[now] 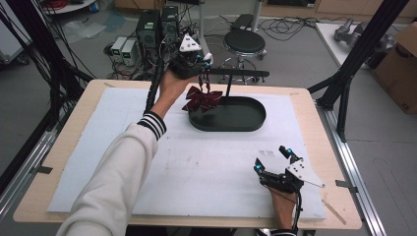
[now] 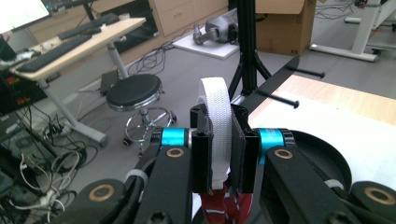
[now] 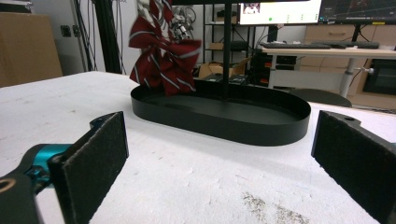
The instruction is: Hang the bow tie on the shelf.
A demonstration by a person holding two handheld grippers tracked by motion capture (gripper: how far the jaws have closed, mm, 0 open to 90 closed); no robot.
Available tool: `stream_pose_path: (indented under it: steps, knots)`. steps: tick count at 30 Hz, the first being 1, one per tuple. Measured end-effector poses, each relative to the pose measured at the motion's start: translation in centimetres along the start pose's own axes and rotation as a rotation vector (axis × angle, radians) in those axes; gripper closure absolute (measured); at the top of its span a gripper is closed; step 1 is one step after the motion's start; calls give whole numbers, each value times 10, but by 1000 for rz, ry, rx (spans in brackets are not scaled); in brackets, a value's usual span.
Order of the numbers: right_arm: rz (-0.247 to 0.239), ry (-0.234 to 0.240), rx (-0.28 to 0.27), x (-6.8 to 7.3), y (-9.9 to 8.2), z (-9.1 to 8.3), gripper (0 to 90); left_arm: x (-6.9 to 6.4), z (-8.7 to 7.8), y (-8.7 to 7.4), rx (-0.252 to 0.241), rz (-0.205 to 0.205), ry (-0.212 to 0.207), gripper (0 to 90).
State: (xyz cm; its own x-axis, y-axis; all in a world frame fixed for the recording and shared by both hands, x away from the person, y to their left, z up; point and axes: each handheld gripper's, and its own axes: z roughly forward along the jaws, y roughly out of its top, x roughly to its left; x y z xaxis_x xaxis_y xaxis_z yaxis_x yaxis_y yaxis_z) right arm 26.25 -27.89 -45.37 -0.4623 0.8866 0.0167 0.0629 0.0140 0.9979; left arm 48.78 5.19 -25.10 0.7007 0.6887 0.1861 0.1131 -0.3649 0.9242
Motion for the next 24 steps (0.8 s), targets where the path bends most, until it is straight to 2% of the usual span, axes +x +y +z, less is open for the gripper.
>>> stream_pose_path:
  steps: [6,9,14,16,24]
  knots:
    - [4,2,2,0,0,0,28,3,6,-7,18,-8,45,804]
    - [3,2,2,0,0,0,28,7,8,-18,26,-34,77,804]
    - [-1,2,0,0,0,0,28,12,8,-33,54,-55,105,804]
    - [4,2,-2,0,0,0,28,14,7,-36,57,-66,104,803]
    - [-1,2,0,0,0,0,28,19,9,-50,142,-83,92,801]
